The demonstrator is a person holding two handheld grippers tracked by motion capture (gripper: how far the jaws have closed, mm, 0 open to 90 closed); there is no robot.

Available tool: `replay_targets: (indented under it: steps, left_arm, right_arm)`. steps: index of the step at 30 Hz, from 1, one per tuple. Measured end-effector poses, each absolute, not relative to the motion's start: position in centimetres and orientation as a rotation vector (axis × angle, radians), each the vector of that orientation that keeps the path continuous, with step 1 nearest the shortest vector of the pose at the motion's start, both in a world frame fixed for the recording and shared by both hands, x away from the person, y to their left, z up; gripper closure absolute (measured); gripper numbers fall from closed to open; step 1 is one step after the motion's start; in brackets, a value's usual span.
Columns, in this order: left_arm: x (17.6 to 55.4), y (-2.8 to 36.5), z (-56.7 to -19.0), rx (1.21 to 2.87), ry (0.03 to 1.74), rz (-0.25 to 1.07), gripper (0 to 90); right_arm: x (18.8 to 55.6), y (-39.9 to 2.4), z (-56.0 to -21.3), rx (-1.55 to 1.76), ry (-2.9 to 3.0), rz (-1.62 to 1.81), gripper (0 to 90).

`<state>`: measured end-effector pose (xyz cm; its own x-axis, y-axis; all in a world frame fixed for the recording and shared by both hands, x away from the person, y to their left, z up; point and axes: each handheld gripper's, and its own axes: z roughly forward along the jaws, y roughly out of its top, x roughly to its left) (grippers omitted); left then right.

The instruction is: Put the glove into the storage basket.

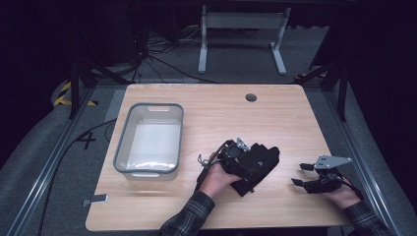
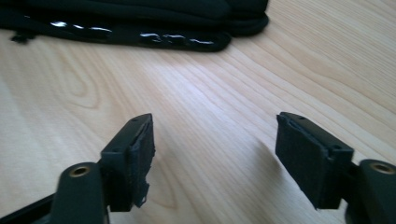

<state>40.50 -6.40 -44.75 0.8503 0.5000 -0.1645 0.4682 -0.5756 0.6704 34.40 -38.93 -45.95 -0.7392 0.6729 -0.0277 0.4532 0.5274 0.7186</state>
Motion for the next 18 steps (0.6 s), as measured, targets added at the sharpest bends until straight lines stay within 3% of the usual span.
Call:
replay_targets:
  steps: [18]
  left_arm:
    - [40.4,-7.1,-45.9,2.308,0.724,0.043,13.4]
  right_arm:
    - [35.4,-39.7,-46.7,1.025,2.39,1.031,15.9]
